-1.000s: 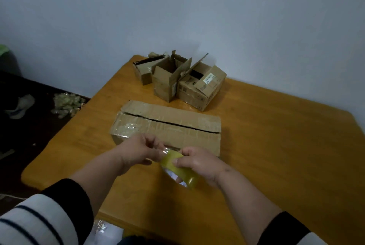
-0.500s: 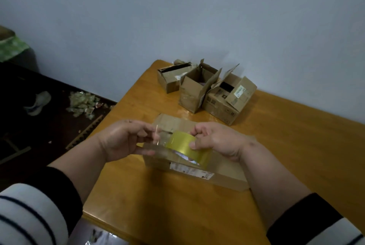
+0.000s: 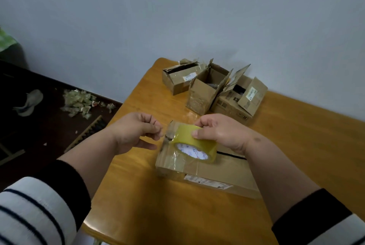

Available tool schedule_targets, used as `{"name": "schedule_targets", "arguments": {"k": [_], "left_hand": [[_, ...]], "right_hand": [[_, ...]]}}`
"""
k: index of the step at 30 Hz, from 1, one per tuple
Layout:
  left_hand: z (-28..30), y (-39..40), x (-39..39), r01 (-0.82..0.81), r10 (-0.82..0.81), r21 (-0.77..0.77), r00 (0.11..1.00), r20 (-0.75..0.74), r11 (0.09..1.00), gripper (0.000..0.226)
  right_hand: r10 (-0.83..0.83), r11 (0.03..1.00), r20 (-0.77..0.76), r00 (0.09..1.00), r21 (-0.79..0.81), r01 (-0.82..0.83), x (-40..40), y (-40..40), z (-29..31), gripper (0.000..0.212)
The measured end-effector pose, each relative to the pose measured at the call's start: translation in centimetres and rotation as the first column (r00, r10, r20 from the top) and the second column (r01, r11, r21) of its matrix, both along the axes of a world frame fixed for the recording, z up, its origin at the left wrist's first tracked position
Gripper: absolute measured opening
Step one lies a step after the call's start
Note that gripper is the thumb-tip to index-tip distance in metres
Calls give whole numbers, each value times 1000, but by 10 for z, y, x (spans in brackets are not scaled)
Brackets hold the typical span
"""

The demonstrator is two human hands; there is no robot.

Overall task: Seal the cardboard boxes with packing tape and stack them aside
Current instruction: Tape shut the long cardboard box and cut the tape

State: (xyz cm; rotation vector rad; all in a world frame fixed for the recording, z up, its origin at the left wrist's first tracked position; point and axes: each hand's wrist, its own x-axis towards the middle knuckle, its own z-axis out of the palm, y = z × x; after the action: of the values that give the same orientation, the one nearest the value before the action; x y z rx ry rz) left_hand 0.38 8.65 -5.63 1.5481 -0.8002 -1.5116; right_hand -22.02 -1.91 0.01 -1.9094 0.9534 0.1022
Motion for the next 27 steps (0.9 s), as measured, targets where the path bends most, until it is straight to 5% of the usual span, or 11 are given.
{"name": "schedule_targets", "arguments": {"k": [7, 11, 14, 18, 24, 27], "left_hand": [[0, -11, 4, -27, 32, 43, 992, -119, 999, 25], [-6, -17, 1, -49, 50, 30, 998, -31, 998, 21], [-8, -19, 2, -92, 95, 44, 993, -64, 995, 6], [-6, -15, 7, -66, 76, 69, 987, -143, 995, 13], [-11, -17, 0, -215, 213, 81, 977, 24, 973, 10], [-18, -19, -7, -286, 279, 79, 956, 90, 955, 12]], "right_hand": [[-49, 999, 5, 999, -11, 49, 9, -7, 3, 28], [-53, 998, 36, 998, 32, 52, 8, -8, 2, 42], [-22, 998, 29, 999, 59, 20, 6, -11, 2, 38], [-10, 993, 46, 999, 117, 5, 1, -18, 3, 29], [51, 994, 74, 996, 89, -57, 2, -24, 8, 43], [90, 996, 59, 994, 11, -91, 7, -28, 8, 25]]}}
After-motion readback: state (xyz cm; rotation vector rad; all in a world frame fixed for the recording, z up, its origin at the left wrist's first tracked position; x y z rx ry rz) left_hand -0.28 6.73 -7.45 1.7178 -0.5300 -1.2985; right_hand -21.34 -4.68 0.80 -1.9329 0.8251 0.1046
